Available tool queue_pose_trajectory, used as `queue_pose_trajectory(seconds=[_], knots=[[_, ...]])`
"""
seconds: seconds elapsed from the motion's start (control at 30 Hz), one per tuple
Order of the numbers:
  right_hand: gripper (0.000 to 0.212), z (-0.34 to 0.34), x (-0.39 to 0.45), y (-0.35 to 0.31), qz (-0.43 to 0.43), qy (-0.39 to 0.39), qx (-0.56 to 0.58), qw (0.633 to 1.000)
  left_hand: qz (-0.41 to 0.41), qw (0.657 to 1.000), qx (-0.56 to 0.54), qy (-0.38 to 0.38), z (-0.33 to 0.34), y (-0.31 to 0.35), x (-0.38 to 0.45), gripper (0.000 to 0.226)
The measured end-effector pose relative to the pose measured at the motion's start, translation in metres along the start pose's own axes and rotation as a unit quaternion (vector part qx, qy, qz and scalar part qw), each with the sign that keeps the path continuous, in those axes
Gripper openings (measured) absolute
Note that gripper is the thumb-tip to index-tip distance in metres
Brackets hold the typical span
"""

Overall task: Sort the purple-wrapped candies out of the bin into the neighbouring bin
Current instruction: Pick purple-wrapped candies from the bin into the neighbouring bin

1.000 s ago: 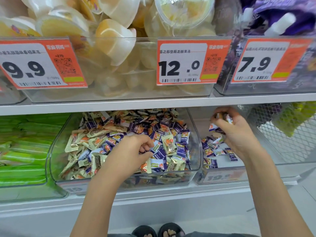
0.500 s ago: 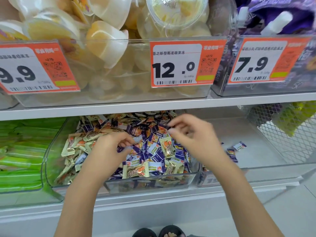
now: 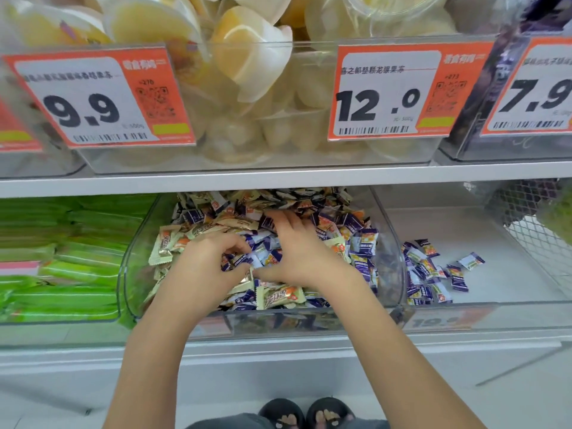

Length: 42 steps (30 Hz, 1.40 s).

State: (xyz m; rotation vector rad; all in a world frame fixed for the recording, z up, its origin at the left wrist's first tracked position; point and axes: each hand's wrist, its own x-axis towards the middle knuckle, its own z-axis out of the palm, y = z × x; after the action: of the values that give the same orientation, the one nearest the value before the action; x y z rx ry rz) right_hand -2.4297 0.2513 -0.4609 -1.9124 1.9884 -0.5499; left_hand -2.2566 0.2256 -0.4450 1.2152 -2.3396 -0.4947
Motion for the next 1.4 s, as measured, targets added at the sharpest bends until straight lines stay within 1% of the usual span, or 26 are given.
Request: queue_pose_trajectory(seconds=[0.1, 0.27, 0.4, 0.57, 0.67, 0.77, 0.83, 0.9, 1.0, 1.07, 1.1, 1.17, 1.2, 1.23, 1.3, 1.4], knots=[[0.098, 0.001, 0.006, -0.003, 0.0, 0.011, -0.036, 0.999, -0.001, 1.0, 0.001, 0.012, 0.0, 0.0, 0.0, 0.016], [0.077, 0.007, 0.003, 0.0, -0.025, 0.013, -0.053, 0.998, -0.009, 1.0, -0.008, 0.016, 0.0, -0.002, 0.001, 0.015], [0.068, 0.001, 0.007, 0.007, -0.048, 0.011, -0.046, 0.998, -0.007, 1.0, -0.007, 0.019, 0.0, -0.001, 0.0, 0.015], [0.061, -0.003, 0.006, 0.014, -0.068, 0.008, 0.029, 0.997, 0.0, 1.0, -0.013, 0.025, -0.001, 0.0, 0.0, 0.016], [0.056, -0.007, 0.005, 0.016, -0.054, 0.036, 0.076, 0.995, 0.009, 0.998, -0.02, 0.059, -0.004, 0.002, -0.002, 0.016], [0.054, -0.012, 0.007, 0.021, -0.046, 0.069, 0.08, 0.993, 0.028, 0.995, -0.027, 0.087, -0.005, 0.008, -0.004, 0.013], [0.054, -0.015, 0.007, 0.024, -0.037, 0.063, 0.087, 0.994, 0.04, 0.995, -0.038, 0.083, -0.004, 0.012, -0.005, 0.012], [0.055, -0.019, 0.006, 0.026, -0.019, 0.063, 0.126, 0.99, 0.043, 0.996, -0.041, 0.068, -0.001, 0.015, -0.005, 0.012], [0.059, -0.03, 0.002, 0.03, 0.011, 0.108, 0.192, 0.975, 0.05, 0.997, -0.04, 0.043, 0.004, 0.02, -0.004, 0.012], [0.066, -0.037, -0.001, 0.033, 0.029, 0.113, 0.208, 0.971, 0.054, 0.996, -0.069, 0.013, 0.006, 0.024, -0.004, 0.015], [0.068, -0.04, -0.003, 0.035, 0.033, 0.109, 0.203, 0.972, 0.054, 0.994, -0.088, -0.02, 0.007, 0.025, -0.004, 0.02], [0.07, -0.044, -0.007, 0.039, 0.038, 0.11, 0.184, 0.976, 0.049, 0.986, -0.101, -0.123, 0.009, 0.029, -0.006, 0.034], [0.069, -0.047, -0.01, 0.041, 0.039, 0.114, 0.178, 0.977, 0.051, 0.981, -0.078, -0.173, 0.011, 0.031, -0.006, 0.041], [0.068, -0.05, -0.013, 0.043, 0.039, 0.121, 0.175, 0.976, 0.057, 0.976, -0.043, -0.203, 0.014, 0.033, -0.006, 0.046], [0.063, -0.059, -0.02, 0.048, 0.038, 0.14, 0.177, 0.973, 0.062, 0.975, -0.009, -0.214, 0.018, 0.037, -0.003, 0.048], [0.053, -0.068, -0.03, 0.052, 0.059, 0.151, 0.234, 0.959, 0.052, 0.973, -0.046, -0.218, 0.02, 0.036, 0.0, 0.045]])
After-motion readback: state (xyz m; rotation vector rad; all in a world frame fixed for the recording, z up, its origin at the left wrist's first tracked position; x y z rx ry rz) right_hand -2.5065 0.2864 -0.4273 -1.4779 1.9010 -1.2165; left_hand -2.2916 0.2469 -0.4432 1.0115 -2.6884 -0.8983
